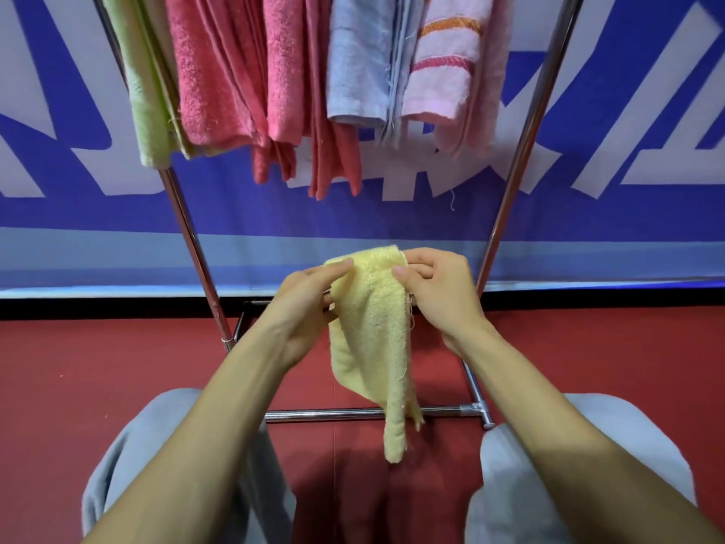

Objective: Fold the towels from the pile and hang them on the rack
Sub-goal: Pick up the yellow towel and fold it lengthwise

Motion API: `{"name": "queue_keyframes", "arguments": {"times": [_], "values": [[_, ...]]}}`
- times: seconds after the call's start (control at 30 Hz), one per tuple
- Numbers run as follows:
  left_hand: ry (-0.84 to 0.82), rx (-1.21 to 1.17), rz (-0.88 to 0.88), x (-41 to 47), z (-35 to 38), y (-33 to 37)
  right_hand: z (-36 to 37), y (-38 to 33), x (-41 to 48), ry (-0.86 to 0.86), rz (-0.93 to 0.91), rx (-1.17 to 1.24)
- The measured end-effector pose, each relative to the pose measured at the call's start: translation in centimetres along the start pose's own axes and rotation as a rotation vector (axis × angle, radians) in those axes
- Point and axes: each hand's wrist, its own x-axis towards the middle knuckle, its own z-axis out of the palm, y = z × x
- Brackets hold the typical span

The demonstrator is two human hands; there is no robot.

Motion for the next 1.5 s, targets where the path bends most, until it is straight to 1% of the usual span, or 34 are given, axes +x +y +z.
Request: {"name": "queue_keyframes", "arguments": {"times": [0.1, 0.2, 0.27, 0.33, 0.4, 0.47, 0.5, 0.57, 0.63, 0.7, 0.77, 0.87, 0.97, 1.03, 1.13, 1.23, 1.27, 1.33, 1.4, 1.47, 1.5], "values": [[-0.033, 0.164, 0.020, 0.0, 0.7, -0.7, -0.4, -0.6, 0.1, 0.011, 0.095, 0.203], [-0.051, 0.358, 0.004, -0.1, 1.0, -1.6, -0.8, -1.2, 0.1, 0.096, 0.161, 0.403], [-0.129, 0.455, 0.018, -0.3, 1.3, -2.1, -1.0, -1.2, 0.1, 0.158, 0.220, 0.480], [-0.169, 0.446, 0.048, -0.3, 1.5, -2.4, -1.3, -1.1, 0.2, 0.202, 0.275, 0.516], [-0.144, 0.407, 0.088, -0.3, 1.7, -2.5, -1.6, -0.9, 0.2, 0.227, 0.325, 0.556], [-0.104, 0.362, 0.126, -0.2, 1.8, -2.4, -1.8, -0.9, 0.2, 0.196, 0.360, 0.621], [-0.095, 0.334, 0.144, -0.3, 2.0, -2.3, -1.9, -1.0, 0.2, 0.149, 0.372, 0.640], [-0.078, 0.284, 0.174, -0.3, 2.1, -2.3, -1.9, -0.8, 0.0, 0.022, 0.381, 0.576], [-0.049, 0.245, 0.188, -0.4, 2.0, -2.2, -1.8, -0.4, -0.1, -0.050, 0.389, 0.412], [-0.020, 0.231, 0.192, -0.3, 1.9, -2.1, -1.6, -0.2, -0.1, -0.036, 0.410, 0.310], [0.011, 0.242, 0.194, -0.3, 1.9, -2.0, -1.5, -0.2, 0.0, -0.022, 0.412, 0.316], [0.070, 0.248, 0.188, 0.0, 1.9, -2.0, -1.3, -0.3, -0.2, -0.055, 0.378, 0.349], [0.125, 0.225, 0.196, 0.5, 1.5, -2.4, -1.2, -0.1, -0.2, -0.106, 0.374, 0.315], [0.124, 0.248, 0.226, 0.5, 1.5, -2.4, -1.4, 0.0, -0.2, -0.116, 0.382, 0.254], [0.036, 0.318, 0.257, 0.3, 1.7, -1.4, -2.3, -0.1, -0.2, -0.077, 0.347, 0.054], [-0.047, 0.469, 0.257, 0.2, 2.5, 0.3, -3.5, 0.0, -0.4, 0.059, 0.179, -0.216], [-0.070, 0.518, 0.262, 0.2, 2.9, 1.0, -4.0, 0.0, -0.4, 0.103, 0.132, -0.265], [-0.139, 0.591, 0.271, -0.1, 3.8, 2.7, -4.9, 0.0, -0.3, 0.132, 0.092, -0.249], [-0.238, 0.644, 0.289, -0.6, 4.6, 4.7, -5.6, -0.4, -0.1, 0.099, 0.084, -0.187], [-0.325, 0.700, 0.300, -1.1, 5.4, 6.7, -6.2, -1.4, 0.3, 0.011, 0.064, -0.116], [-0.355, 0.741, 0.307, -1.5, 5.8, 7.7, -6.5, -2.3, 0.3, -0.064, 0.049, -0.070]]}}
